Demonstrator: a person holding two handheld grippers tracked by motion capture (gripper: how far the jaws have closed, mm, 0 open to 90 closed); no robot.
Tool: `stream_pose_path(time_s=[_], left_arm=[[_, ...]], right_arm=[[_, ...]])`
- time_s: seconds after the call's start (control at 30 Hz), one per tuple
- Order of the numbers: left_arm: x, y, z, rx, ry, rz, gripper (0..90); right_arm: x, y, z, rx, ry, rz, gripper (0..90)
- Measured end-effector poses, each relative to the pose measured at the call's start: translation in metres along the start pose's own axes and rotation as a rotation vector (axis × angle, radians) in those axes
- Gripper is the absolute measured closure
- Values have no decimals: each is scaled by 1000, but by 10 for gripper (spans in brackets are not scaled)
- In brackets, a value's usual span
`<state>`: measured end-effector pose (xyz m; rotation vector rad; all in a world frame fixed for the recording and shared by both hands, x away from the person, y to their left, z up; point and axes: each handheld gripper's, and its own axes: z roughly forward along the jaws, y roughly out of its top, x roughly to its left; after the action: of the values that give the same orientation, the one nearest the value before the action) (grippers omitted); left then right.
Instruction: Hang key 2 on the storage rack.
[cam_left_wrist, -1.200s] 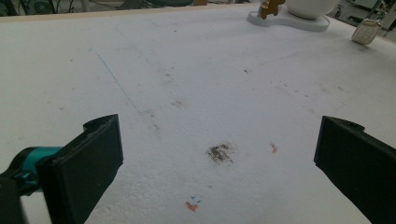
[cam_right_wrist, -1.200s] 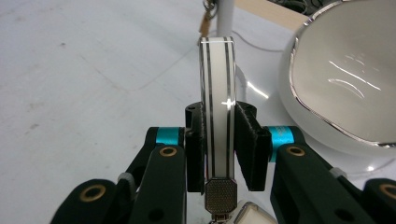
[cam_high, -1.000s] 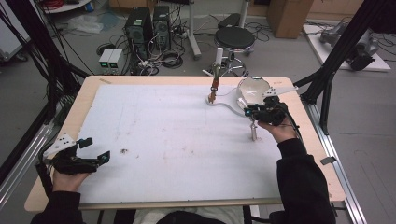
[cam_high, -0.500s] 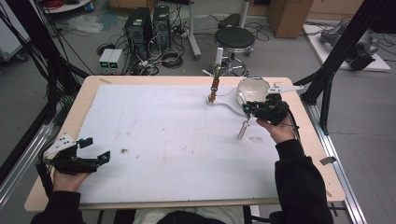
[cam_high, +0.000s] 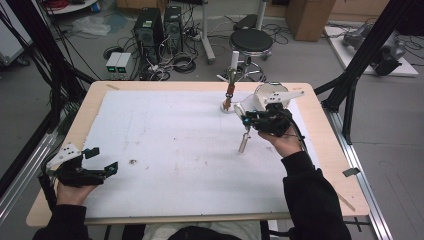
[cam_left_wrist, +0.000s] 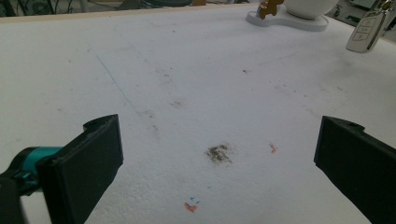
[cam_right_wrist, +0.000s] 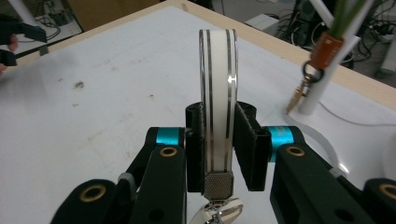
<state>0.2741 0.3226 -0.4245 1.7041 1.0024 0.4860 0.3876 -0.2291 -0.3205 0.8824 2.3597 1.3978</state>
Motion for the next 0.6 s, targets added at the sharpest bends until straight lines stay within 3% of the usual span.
stream_pose_path(time_s=[0.27, 0.6], left_arm=[[-1, 1, 1, 0, -15, -3, 17], [-6, 10, 0, -9, -40, 14, 17]], right_arm=[[27, 10, 17, 4, 47, -56, 748], [57, 22, 30, -16, 71, -83, 748]])
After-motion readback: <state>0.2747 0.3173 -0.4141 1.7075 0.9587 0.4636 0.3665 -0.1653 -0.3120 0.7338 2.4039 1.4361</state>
